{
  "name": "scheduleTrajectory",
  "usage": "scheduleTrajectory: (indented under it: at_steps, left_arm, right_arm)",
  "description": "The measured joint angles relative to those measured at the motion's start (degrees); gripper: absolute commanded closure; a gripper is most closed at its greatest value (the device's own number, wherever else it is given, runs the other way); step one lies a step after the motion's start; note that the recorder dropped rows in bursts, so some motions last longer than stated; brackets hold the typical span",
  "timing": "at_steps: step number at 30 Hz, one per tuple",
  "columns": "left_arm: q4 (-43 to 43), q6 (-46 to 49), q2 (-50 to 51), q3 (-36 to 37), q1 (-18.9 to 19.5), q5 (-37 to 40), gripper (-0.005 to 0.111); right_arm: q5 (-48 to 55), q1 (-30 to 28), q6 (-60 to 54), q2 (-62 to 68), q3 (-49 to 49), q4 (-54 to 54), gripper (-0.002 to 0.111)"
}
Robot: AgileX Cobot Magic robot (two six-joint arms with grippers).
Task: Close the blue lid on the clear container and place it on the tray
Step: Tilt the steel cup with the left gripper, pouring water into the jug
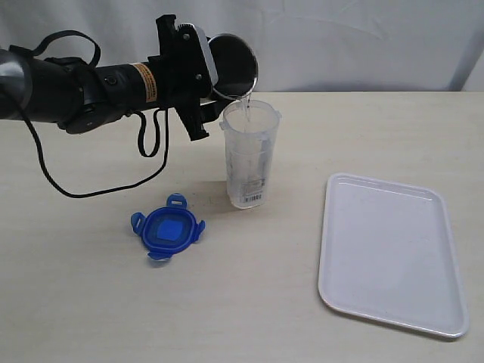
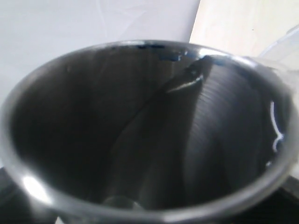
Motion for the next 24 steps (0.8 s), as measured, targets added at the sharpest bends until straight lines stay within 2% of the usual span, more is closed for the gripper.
scheduleTrajectory:
  at_steps: [24]
  left_arm:
    - [0.0,3.69,0.0,0.0,0.0,0.0,0.107]
  right_arm:
    - [0.0,0.0,0.0,0.0,0.0,0.0,0.104]
